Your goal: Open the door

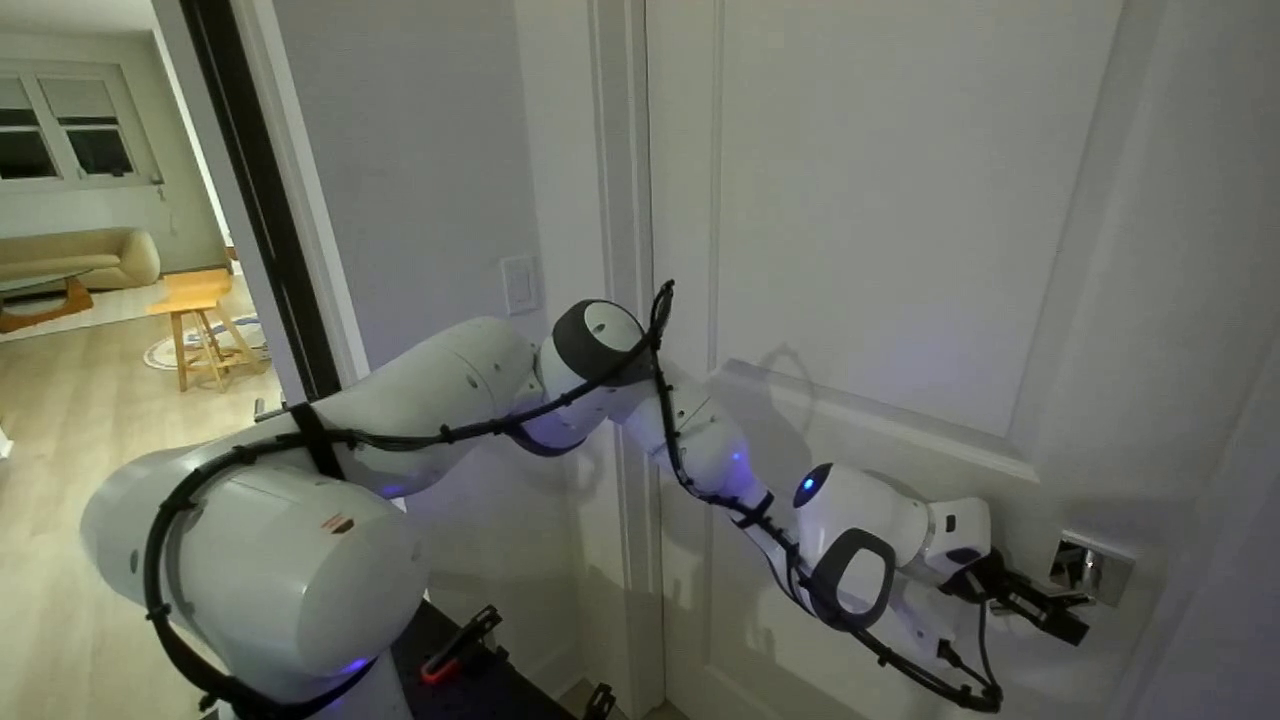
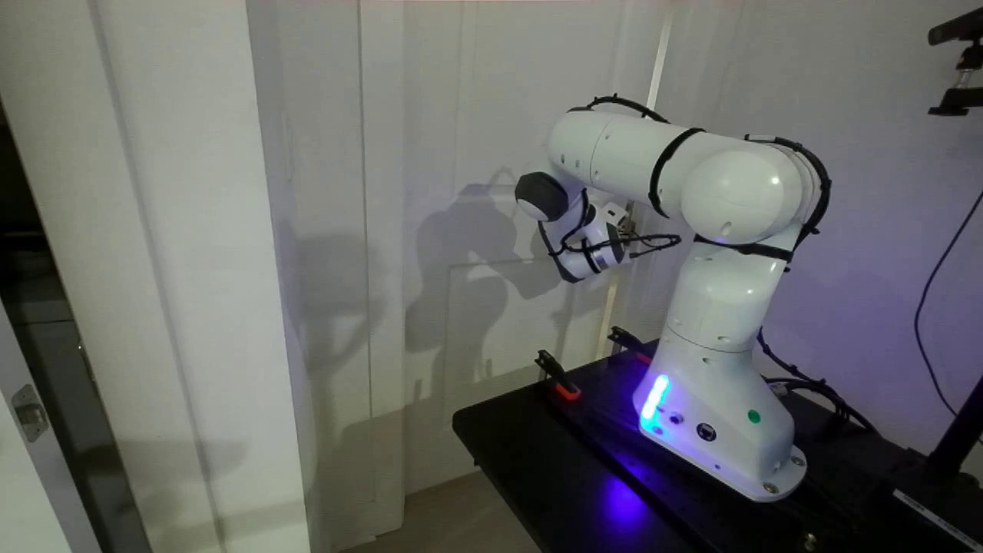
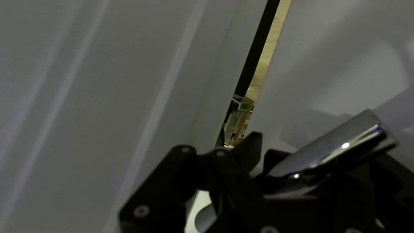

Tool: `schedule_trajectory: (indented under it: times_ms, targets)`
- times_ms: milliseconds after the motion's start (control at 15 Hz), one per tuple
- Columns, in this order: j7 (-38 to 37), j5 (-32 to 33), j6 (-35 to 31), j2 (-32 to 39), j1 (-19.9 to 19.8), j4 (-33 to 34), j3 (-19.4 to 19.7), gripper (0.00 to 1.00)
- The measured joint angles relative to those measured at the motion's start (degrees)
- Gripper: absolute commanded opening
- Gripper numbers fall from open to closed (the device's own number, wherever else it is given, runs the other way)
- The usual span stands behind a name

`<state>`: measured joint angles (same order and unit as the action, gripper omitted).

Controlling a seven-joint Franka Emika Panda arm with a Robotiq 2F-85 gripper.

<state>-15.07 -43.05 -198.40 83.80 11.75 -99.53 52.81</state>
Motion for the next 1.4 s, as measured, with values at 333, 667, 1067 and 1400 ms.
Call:
schedule_trajectory:
  times_ms: [333,667,1067,1400]
  targets:
    - [0.0,1.1,0.0,-1.0,-2.3,3.8,-3.2,0.00]
    - [0.1,5.4,0.0,-2.3,-5.9,9.9,-8.1,0.00]
    - [1.1,15.9,0.0,-6.4,-15.2,13.9,-16.2,0.00]
    - [7.7,31.8,8.3,-20.2,-27.3,10.3,-28.0,0.00]
